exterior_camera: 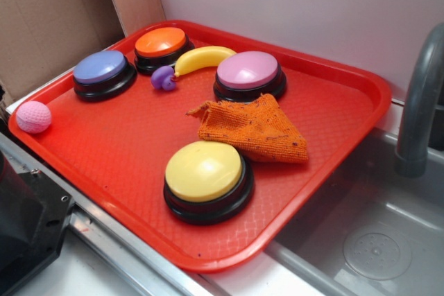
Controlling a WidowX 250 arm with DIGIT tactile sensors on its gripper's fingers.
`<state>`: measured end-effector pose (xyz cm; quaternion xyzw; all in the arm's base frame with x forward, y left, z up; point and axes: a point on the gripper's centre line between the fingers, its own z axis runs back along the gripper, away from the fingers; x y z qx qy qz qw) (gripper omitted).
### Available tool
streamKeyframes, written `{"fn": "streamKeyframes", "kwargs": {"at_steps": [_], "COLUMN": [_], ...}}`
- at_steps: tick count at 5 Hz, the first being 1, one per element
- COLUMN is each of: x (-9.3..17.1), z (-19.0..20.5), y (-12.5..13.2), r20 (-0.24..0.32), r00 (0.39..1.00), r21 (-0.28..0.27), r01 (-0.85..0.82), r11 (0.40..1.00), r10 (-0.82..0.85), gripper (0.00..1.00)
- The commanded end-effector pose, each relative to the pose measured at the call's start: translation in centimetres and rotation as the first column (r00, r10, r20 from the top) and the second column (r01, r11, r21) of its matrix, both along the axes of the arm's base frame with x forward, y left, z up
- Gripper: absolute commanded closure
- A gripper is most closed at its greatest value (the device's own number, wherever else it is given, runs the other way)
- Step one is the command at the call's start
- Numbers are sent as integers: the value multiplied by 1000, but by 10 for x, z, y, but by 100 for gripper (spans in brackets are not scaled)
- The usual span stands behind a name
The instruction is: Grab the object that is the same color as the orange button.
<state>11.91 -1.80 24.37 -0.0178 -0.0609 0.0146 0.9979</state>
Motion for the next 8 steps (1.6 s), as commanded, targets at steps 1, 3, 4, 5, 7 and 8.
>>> {"fn": "streamKeyframes", "kwargs": {"at_steps": [1,3,4,5,7,8], "x": [0,39,70,90,118,129], "z": [0,-44,-83,-114,-179,-198], "y": [0,-17,-30,-45,-61,-57], "r20": [0,55,94,111,70,32], "r00": [1000,940,828,764,790,799], "r21": [0,-71,-8,-44,-65,-44], "r01": [0,-332,-555,-635,-606,-599], "r11": [1000,941,832,771,793,800], "r10": [0,336,553,636,609,600], "gripper": [0,0,0,0,0,0]}}
